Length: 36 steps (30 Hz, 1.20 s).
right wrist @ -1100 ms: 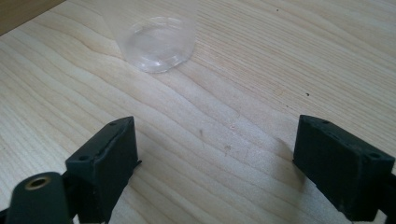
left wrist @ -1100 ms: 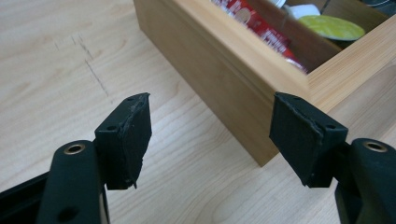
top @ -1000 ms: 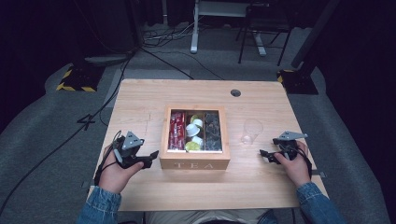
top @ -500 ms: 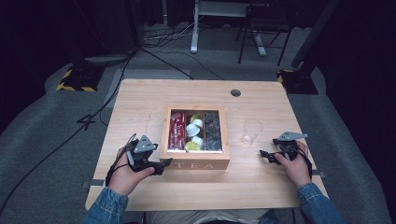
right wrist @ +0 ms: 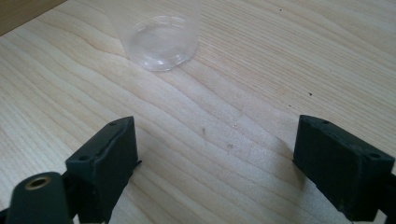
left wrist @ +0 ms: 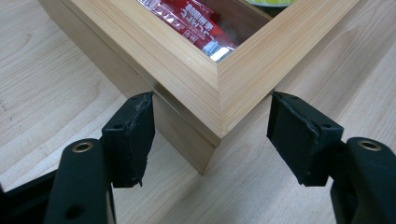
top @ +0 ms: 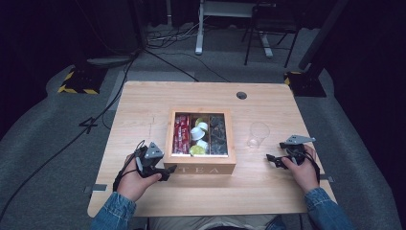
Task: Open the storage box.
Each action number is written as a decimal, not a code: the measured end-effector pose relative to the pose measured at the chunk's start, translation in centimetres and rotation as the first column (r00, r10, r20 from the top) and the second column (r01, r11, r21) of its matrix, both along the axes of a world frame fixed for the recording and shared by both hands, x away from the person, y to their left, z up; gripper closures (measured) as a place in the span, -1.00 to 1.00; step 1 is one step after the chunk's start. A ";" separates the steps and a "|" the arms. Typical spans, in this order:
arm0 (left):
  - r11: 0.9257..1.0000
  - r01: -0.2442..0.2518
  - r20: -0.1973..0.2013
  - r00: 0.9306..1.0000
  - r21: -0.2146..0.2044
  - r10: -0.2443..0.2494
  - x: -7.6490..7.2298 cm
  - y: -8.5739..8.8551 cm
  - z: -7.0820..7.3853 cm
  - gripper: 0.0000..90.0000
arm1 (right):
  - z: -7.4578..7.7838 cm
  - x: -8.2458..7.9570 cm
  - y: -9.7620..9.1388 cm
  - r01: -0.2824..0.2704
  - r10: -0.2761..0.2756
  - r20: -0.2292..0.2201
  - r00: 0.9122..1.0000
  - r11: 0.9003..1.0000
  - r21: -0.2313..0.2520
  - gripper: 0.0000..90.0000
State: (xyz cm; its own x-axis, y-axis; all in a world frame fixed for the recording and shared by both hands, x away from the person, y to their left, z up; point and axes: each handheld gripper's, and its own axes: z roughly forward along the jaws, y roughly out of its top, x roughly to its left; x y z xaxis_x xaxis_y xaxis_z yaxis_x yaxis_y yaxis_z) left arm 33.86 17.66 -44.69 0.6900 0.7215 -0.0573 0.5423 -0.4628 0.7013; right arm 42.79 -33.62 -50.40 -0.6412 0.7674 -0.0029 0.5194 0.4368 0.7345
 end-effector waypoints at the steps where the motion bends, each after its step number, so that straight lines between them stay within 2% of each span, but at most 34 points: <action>1: 1.000 0.003 0.002 1.000 0.003 -0.003 0.0 0.0 0.0 -0.26 | 0.0 0.0 0.0 0.000 0.000 0.000 1.000 1.000 0.000 -0.70; 8: 1.000 0.018 0.030 0.999 0.021 -0.019 -0.1 0.0 0.4 -0.22 | 0.0 0.0 0.0 -0.003 0.003 0.000 1.000 1.000 0.000 -0.70; 19: 1.000 0.023 0.051 0.998 0.017 -0.024 -0.2 0.2 0.7 -0.11 | 0.0 -0.3 0.0 0.005 -0.005 0.000 1.000 1.000 0.000 -0.67; 22: 1.000 0.018 0.046 0.999 0.002 -0.019 -0.2 0.3 0.9 0.01 | 0.0 -0.5 0.0 0.011 -0.011 -0.001 1.000 1.000 0.005 -0.66; 23: 0.999 0.019 0.048 0.999 -0.032 -0.018 -0.2 0.6 1.2 0.12 | 0.1 -0.8 -0.1 0.011 -0.011 -0.013 1.000 1.000 0.025 -0.65; 24: 0.999 0.021 0.059 0.998 -0.050 -0.018 -0.2 0.8 1.3 0.18 | 0.2 -0.9 -0.1 0.010 -0.009 -0.022 1.000 0.999 0.036 -0.63; 25: 0.999 0.021 0.059 0.998 -0.050 -0.018 -0.2 0.8 1.3 0.23 | 0.2 -0.9 -0.1 0.010 -0.009 -0.022 1.000 0.999 0.036 -0.63; 26: 0.998 0.028 0.080 0.997 -0.054 -0.023 -0.1 0.9 1.5 0.25 | 0.5 -1.0 -0.2 0.004 0.000 -0.047 0.999 0.997 0.079 -0.60; 31: 0.998 0.023 0.085 0.996 -0.059 -0.018 -0.1 0.9 1.5 0.30 | 2.0 -1.3 0.1 -0.004 0.004 -0.003 1.000 0.994 0.110 -0.60; 33: 0.997 0.020 0.105 0.994 -0.081 -0.011 -0.1 1.0 1.8 0.34 | 2.7 -1.4 0.3 -0.016 0.014 0.018 1.000 0.992 0.126 -0.60; 35: 0.995 0.018 0.107 0.994 -0.093 -0.008 -0.1 1.1 2.0 0.37 | 3.5 -1.6 0.5 -0.025 0.020 0.037 0.999 0.990 0.140 -0.60; 36: 0.993 0.012 0.115 0.993 -0.116 0.001 -0.1 1.2 2.2 0.38 | 4.0 -1.7 0.7 -0.030 0.024 0.046 0.999 0.989 0.147 -0.61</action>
State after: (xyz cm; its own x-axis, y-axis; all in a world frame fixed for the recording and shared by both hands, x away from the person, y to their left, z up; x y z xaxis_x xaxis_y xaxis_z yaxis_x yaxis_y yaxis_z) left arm 33.76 18.84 -42.53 0.7009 0.7107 -0.0612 0.4528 -0.3770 0.8080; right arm 41.10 -32.96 -46.43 -0.6634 0.7439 0.0804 0.4746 0.3352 0.8139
